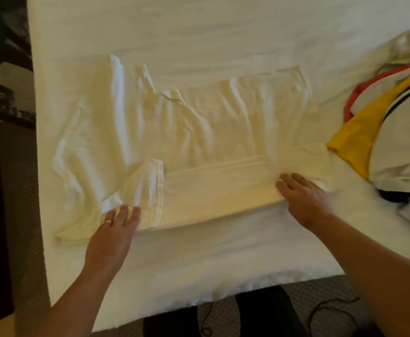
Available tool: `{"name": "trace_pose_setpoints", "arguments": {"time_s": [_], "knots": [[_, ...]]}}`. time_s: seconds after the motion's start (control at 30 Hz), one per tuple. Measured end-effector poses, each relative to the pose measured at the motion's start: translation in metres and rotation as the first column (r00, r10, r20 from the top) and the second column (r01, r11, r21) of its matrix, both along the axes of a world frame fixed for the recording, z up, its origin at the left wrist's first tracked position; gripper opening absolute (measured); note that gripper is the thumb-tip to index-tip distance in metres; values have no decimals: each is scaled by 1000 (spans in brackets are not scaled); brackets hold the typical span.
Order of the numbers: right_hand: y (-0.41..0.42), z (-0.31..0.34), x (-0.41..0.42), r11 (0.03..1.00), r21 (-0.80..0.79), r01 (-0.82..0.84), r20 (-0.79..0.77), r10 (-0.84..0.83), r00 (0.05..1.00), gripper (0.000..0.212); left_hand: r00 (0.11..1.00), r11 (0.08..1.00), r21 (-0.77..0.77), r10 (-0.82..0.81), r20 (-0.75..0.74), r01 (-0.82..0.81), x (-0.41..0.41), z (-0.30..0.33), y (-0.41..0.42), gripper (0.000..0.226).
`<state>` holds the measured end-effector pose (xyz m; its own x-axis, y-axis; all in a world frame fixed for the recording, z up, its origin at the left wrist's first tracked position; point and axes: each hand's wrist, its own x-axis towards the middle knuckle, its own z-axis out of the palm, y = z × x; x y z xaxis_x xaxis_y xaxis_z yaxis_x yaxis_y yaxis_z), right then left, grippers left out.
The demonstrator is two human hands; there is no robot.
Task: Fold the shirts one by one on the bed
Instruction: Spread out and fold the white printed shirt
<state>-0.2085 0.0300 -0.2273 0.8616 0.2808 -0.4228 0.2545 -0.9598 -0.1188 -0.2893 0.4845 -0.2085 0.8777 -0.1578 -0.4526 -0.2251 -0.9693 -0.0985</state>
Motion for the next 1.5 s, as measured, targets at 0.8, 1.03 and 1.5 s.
{"name": "trace_pose_setpoints", "arguments": {"time_s": [0.8, 1.03, 1.5], "knots": [[87, -12, -30, 914, -103, -393, -46, 390, 920, 67, 990, 986, 106, 137, -45, -132, -30, -18, 41, 75], [118, 3, -8, 990, 57, -125, -115, 131, 985, 44, 976, 971, 124, 211, -61, -203, -10, 1, 15, 71], [83, 4, 186, 972, 144, 187, 55, -196, 979, 32, 949, 918, -252, 317, 4, -305, 216, 4, -61, 38]]}}
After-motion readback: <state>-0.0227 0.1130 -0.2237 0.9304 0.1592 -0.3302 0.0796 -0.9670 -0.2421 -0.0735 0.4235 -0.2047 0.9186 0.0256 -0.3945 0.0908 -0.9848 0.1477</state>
